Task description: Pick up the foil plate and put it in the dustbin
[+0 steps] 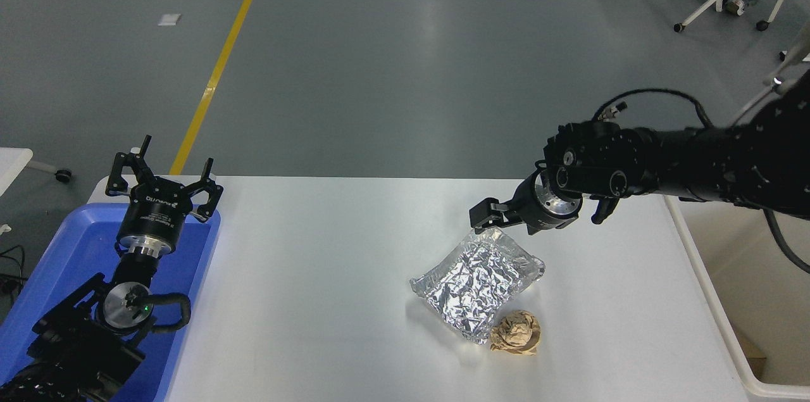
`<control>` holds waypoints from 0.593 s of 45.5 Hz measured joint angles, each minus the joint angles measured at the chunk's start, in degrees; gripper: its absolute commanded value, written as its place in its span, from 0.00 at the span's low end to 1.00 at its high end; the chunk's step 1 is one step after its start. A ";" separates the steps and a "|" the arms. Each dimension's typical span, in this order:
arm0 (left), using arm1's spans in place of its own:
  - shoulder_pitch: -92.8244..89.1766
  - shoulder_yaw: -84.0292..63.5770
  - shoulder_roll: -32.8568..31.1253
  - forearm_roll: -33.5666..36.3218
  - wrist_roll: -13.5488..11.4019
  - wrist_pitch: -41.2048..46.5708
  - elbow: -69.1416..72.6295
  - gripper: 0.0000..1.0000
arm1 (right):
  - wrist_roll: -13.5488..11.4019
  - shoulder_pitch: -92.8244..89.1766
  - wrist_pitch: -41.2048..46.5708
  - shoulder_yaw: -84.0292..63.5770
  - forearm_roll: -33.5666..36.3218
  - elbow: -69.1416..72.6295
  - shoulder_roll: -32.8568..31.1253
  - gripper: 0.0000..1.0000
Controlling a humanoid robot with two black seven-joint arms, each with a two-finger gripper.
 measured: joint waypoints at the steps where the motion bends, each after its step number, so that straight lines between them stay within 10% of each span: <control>1: 0.00 0.00 0.00 0.01 0.00 0.00 0.00 1.00 | -0.01 -0.76 -0.62 0.08 -0.36 -0.61 0.17 1.00; 27: 0.00 0.00 0.00 0.00 0.00 0.00 0.00 1.00 | 0.13 -14.94 -13.01 0.91 -7.56 -12.58 2.25 0.96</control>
